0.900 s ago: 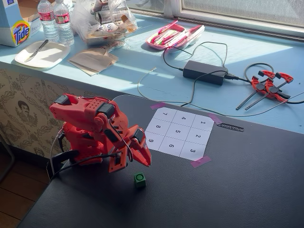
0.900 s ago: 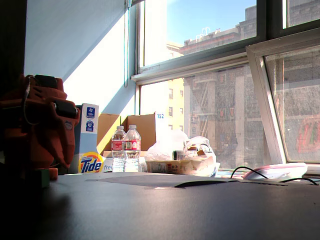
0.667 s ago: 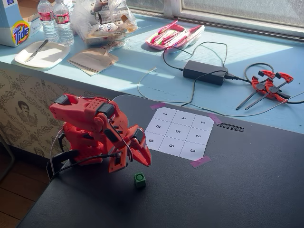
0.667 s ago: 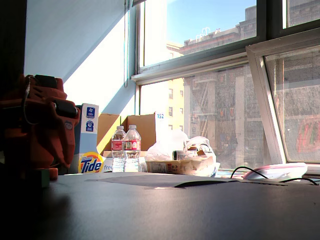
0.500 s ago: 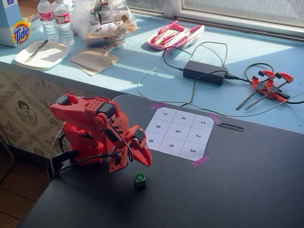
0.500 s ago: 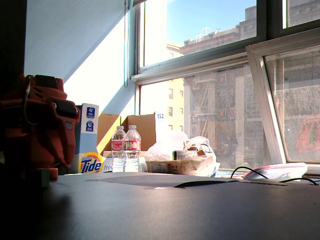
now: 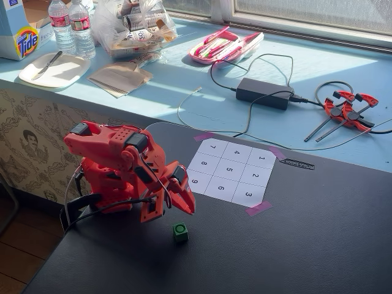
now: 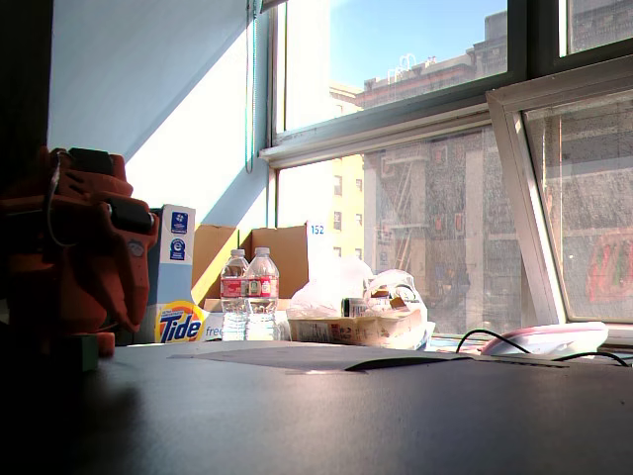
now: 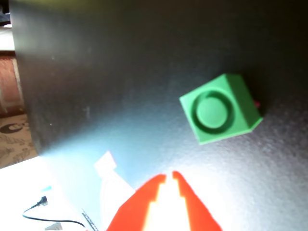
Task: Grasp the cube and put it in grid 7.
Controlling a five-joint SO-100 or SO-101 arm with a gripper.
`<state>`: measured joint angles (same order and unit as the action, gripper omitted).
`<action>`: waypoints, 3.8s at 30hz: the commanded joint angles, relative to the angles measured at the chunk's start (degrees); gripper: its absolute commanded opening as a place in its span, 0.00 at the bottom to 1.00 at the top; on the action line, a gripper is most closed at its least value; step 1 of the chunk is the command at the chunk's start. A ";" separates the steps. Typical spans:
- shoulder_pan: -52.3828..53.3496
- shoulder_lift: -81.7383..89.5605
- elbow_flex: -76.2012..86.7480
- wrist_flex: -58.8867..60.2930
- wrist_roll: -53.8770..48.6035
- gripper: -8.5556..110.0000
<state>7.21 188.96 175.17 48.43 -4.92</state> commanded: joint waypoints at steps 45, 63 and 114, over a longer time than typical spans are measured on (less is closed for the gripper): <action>0.53 -5.63 -6.77 0.79 -1.58 0.07; 11.78 -33.40 -37.44 17.93 -33.49 0.25; 3.43 -35.33 -24.79 -1.32 -50.36 0.07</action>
<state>17.84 149.77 154.78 43.59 -56.87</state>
